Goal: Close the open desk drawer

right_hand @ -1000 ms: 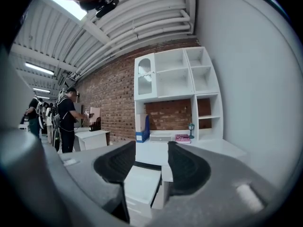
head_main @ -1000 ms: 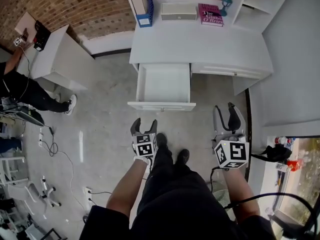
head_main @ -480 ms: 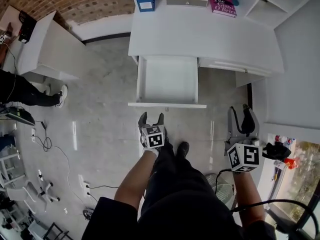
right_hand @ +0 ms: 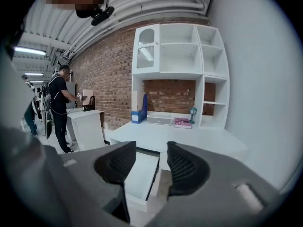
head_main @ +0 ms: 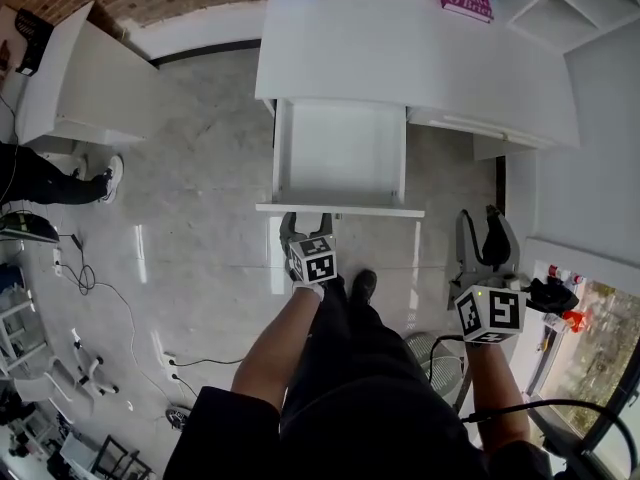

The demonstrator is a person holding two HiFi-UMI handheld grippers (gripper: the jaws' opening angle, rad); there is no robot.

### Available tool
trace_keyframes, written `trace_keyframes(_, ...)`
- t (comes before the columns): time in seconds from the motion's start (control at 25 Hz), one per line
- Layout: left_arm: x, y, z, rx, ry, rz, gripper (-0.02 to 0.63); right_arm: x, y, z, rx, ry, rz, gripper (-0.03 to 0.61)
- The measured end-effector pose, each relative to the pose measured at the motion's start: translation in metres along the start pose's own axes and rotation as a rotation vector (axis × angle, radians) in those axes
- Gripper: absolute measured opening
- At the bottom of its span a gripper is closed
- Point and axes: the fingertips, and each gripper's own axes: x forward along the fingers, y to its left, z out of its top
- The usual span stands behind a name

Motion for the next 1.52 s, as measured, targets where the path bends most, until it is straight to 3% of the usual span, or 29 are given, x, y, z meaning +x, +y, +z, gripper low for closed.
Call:
trace_keyframes(0.44, 0.034, 0.004, 0.040, -0.011, 0.016, -0.014, 0.311, 0.018, 0.000, 0.024, -0.015, -0.014, -0.056, 0.206)
trace_keyframes(0.8, 0.061, 0.004, 0.071, 0.035, 0.029, -0.056, 0.311, 0.036, -0.002, 0.047, 0.014, -0.061, -0.121, 0.206)
trace_keyframes(1.24, 0.097, 0.002, 0.108, -0.004, 0.036, -0.024, 0.311, 0.090, -0.015, 0.048, 0.041, -0.065, -0.058, 0.204)
trace_keyframes(1.52, 0.112, 0.004, 0.129, -0.025, 0.075, 0.015, 0.311, 0.135, -0.034, 0.074, 0.056, -0.097, 0.016, 0.198)
